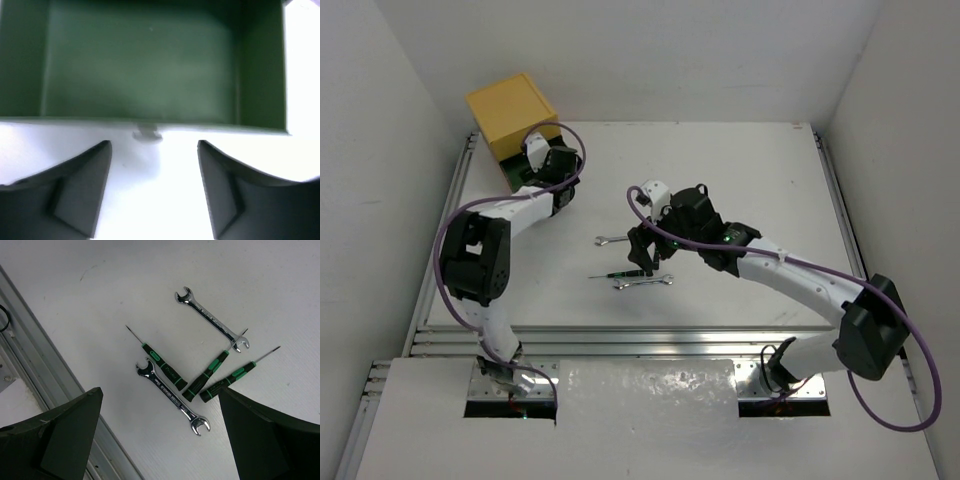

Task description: Sort the tools into containers

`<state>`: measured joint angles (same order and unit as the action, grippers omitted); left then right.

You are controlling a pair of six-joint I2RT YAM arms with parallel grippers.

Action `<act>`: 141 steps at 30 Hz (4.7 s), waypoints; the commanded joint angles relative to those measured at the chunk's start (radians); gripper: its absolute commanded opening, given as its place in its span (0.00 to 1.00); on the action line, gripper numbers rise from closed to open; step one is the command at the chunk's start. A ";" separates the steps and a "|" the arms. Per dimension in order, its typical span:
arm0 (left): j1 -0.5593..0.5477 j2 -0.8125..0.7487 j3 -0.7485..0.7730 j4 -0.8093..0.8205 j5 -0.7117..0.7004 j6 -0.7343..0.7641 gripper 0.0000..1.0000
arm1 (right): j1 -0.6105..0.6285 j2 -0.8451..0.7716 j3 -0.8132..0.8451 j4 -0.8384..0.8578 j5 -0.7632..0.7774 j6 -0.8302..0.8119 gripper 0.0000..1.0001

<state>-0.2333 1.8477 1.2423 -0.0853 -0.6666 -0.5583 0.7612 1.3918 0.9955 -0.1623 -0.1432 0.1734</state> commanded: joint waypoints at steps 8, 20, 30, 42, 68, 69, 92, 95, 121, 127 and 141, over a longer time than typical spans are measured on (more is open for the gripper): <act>-0.015 -0.278 0.017 -0.094 0.143 -0.068 1.00 | -0.100 0.203 0.148 -0.126 0.147 0.221 0.99; -0.017 -0.774 -0.158 -0.326 0.359 -0.104 1.00 | -0.089 0.576 0.471 -0.345 0.240 0.215 0.44; -0.017 -0.969 -0.317 -0.403 0.378 -0.002 1.00 | -0.060 0.699 0.537 -0.371 0.228 0.227 0.35; -0.017 -0.992 -0.379 -0.387 0.466 0.009 1.00 | -0.043 0.785 0.578 -0.405 0.265 0.273 0.09; -0.049 -0.941 -0.675 0.455 1.145 -0.373 0.74 | -0.036 0.121 0.239 0.175 -0.394 0.308 0.00; -0.055 -0.938 -0.675 0.466 1.148 -0.377 0.71 | -0.034 0.127 0.250 0.173 -0.410 0.314 0.00; 0.127 -0.597 -0.230 0.065 0.443 -0.313 0.00 | -0.203 -0.057 0.014 0.073 -0.122 0.442 0.99; 0.152 -0.492 -0.144 0.111 0.300 -0.310 0.00 | -0.217 -0.080 -0.020 0.043 -0.111 0.413 0.99; 0.201 -0.131 0.016 0.234 0.096 -0.436 0.13 | -0.250 0.073 -0.012 -0.067 -0.053 0.316 0.99; 0.276 -0.093 0.115 0.142 0.194 -0.465 0.00 | -0.249 0.144 -0.031 -0.010 -0.122 0.351 0.99; 0.031 -0.300 0.041 -0.169 0.374 -0.047 0.88 | -0.249 0.139 0.014 -0.068 -0.082 0.360 0.99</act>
<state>-0.1493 1.4937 1.2552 -0.0914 -0.3378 -0.7189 0.5137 1.5871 0.9844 -0.2199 -0.2420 0.5282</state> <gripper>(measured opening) 0.837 0.989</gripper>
